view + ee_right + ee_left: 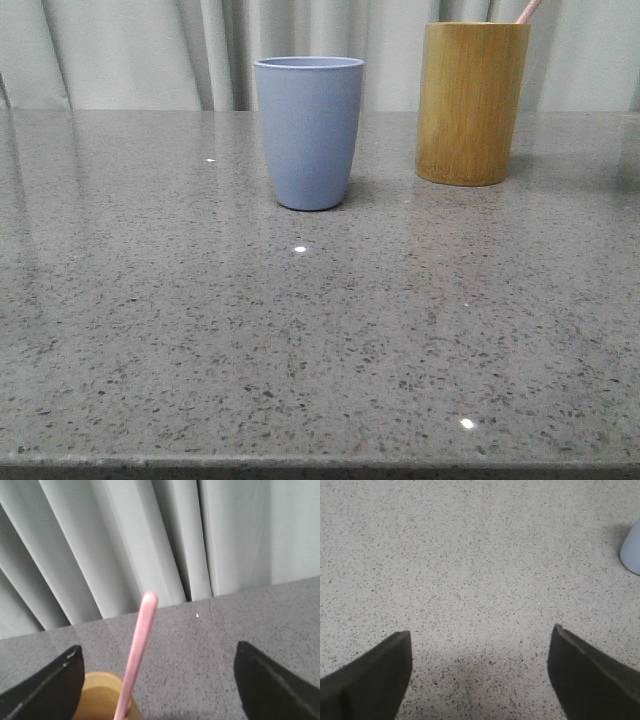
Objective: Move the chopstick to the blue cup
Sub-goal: 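Lower the open right gripper over the pink chopstick in the bamboo cup, then close the right gripper on the pink chopstick and lift it out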
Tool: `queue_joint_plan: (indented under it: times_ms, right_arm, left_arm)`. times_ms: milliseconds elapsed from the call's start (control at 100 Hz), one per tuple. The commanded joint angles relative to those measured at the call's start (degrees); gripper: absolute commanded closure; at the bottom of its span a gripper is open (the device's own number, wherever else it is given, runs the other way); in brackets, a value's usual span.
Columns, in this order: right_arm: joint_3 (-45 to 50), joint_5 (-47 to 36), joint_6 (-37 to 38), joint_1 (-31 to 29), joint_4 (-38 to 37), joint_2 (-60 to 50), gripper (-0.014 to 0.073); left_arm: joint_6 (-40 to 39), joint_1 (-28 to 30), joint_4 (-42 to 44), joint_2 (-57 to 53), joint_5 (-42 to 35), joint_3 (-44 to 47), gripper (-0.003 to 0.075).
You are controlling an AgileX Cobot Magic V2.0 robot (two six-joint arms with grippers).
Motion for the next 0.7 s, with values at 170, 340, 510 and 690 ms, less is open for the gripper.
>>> queue_joint_plan:
  times_ms: [170, 340, 510, 690]
  right_arm:
    - [-6.82, -6.29, 0.12, 0.17, -0.19, 3.97, -0.0007]
    - [-7.51, -6.43, 0.98, 0.17, -0.21, 5.08, -0.0007]
    - [-7.51, -6.95, 1.9, 0.17, -0.21, 5.08, 0.0025]
    - [-7.51, -7.02, 3.12, 0.17, -0.21, 5.08, 0.0253]
  left_arm:
    - [-0.53, 0.26, -0.55, 0.01, -4.17, -1.39, 0.0186]
    - [-0.53, 0.26, -0.55, 0.01, -4.17, -1.39, 0.0186]
    - [-0.53, 0.26, -0.55, 0.01, -4.17, -1.39, 0.0186]
    - [-0.53, 0.26, -0.55, 0.01, -4.17, -1.39, 0.0186]
